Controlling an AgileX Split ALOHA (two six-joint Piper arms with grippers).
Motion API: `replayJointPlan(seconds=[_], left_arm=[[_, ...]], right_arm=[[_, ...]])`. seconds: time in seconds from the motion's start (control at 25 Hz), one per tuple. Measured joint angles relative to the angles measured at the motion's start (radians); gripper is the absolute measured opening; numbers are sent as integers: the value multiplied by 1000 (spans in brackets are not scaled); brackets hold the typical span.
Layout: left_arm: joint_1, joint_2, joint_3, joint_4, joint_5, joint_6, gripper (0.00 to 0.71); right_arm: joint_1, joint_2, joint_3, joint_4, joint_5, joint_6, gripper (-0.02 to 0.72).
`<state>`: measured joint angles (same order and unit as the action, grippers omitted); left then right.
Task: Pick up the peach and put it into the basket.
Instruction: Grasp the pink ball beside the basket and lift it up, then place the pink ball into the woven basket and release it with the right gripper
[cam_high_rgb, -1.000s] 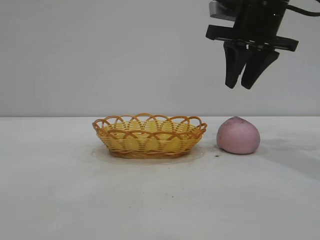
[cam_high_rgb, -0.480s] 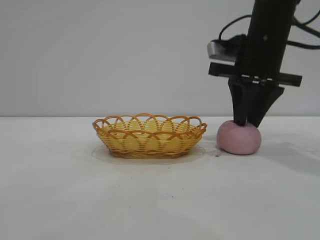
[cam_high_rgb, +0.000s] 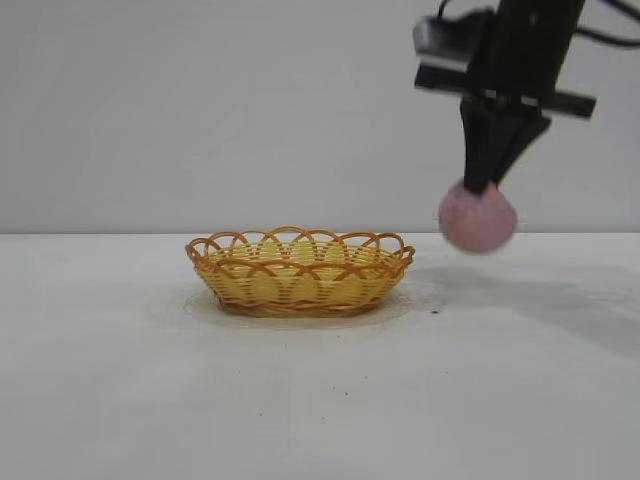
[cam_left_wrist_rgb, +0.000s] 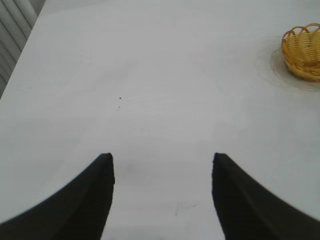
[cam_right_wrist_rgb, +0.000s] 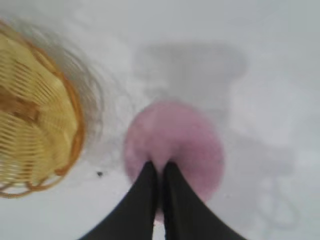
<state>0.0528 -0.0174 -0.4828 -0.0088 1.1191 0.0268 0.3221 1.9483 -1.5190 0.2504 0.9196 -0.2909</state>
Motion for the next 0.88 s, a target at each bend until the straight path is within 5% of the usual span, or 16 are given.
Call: replayJointPlan(seconds=[0.24, 0.52, 0.88], left_arm=[[0, 0, 0, 0, 0, 0, 378], [0, 0, 0, 0, 0, 0, 378], [0, 0, 0, 0, 0, 0, 378]], right_arm=[[50, -27, 0, 193, -16, -148, 0], [211, 17, 0, 227, -126, -167, 0], [229, 143, 0, 227, -170, -163, 0]])
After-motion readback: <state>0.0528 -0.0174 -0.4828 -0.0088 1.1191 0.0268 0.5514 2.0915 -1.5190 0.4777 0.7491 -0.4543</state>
